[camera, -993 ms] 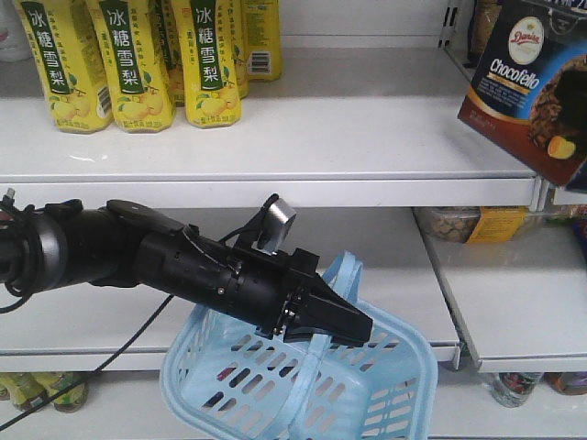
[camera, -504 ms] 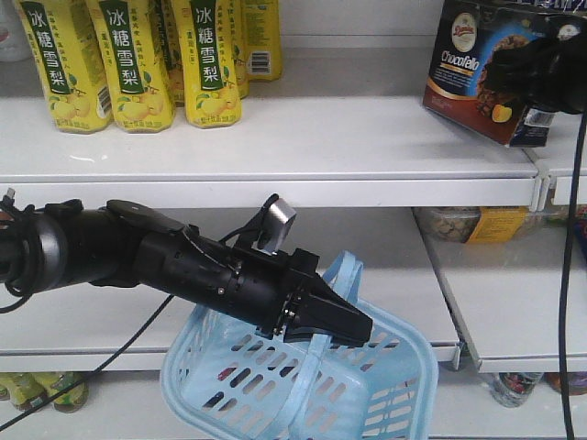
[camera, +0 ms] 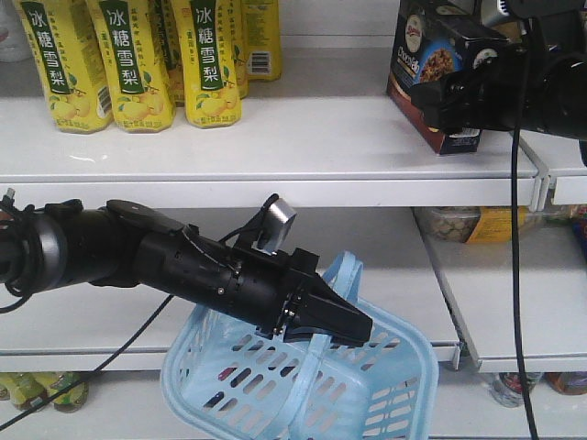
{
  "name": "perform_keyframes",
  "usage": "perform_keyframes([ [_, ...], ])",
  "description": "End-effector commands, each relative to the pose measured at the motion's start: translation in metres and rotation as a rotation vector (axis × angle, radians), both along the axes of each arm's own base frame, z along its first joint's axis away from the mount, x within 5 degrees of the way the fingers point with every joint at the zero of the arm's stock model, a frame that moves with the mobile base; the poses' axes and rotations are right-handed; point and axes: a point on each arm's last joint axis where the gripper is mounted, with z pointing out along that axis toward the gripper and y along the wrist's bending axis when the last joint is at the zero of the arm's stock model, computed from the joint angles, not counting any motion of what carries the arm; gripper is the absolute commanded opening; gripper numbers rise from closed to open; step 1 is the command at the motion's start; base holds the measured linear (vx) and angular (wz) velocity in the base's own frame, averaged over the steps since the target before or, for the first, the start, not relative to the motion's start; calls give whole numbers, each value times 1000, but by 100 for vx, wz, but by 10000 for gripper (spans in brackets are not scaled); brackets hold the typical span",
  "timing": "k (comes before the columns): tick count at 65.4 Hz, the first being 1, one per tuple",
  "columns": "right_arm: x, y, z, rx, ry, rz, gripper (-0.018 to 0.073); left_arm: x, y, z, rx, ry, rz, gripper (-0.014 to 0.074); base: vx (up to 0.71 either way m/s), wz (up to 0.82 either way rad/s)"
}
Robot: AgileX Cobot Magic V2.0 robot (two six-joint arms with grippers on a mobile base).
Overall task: Left arm holds basket, right arm returns cookies
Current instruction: 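Set the cookie box upright on the upper shelf and open the right gripper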
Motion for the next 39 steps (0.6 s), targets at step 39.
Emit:
perform_keyframes([
  [39, -25, -6, 40, 37, -92, -23, 580, 25, 6, 42, -159, -62, 242, -3, 0, 0],
])
